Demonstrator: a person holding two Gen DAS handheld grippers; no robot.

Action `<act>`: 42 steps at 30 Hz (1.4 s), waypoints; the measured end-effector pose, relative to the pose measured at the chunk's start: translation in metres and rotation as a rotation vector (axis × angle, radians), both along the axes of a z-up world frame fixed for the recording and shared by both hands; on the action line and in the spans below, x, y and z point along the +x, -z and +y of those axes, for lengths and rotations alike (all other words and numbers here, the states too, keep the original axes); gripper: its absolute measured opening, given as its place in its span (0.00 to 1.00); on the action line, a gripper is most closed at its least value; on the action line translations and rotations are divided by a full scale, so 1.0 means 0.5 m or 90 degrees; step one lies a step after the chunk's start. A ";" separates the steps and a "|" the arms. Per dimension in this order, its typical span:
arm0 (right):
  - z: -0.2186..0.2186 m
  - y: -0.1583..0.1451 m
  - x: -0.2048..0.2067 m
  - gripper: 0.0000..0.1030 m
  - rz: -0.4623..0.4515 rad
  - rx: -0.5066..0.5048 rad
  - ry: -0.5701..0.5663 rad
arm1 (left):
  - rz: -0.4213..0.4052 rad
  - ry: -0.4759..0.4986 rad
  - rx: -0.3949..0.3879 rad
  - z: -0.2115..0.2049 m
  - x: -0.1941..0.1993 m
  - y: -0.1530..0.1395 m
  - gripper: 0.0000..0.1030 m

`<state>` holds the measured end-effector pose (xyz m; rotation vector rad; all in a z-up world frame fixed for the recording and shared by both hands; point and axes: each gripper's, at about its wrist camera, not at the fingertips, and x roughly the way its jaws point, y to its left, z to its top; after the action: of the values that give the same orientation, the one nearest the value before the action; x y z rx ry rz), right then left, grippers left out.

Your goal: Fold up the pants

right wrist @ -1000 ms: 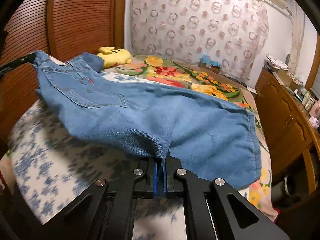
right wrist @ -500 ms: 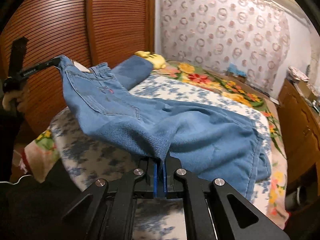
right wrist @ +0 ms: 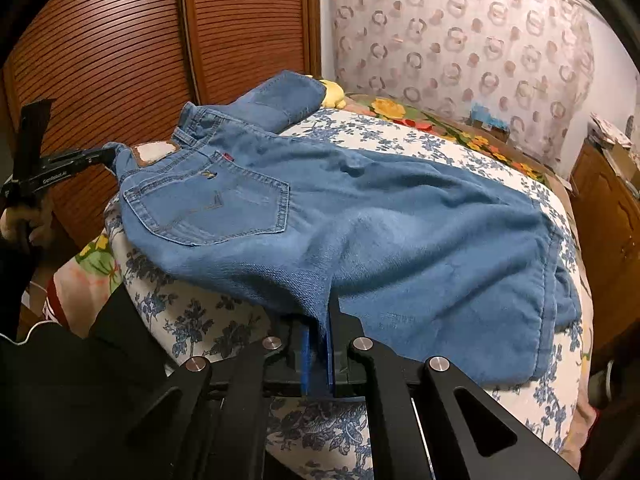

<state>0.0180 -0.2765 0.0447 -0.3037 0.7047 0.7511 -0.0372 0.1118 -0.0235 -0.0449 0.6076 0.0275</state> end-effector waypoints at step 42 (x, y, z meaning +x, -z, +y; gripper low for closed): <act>-0.174 -0.016 -0.046 0.36 -0.096 0.046 0.206 | -0.012 0.123 -0.003 -0.213 0.162 -0.010 0.79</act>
<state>-0.0049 -0.3636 0.0529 -0.1727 0.5649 0.4386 0.0437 0.0054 -0.0185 0.0094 0.5913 -0.1606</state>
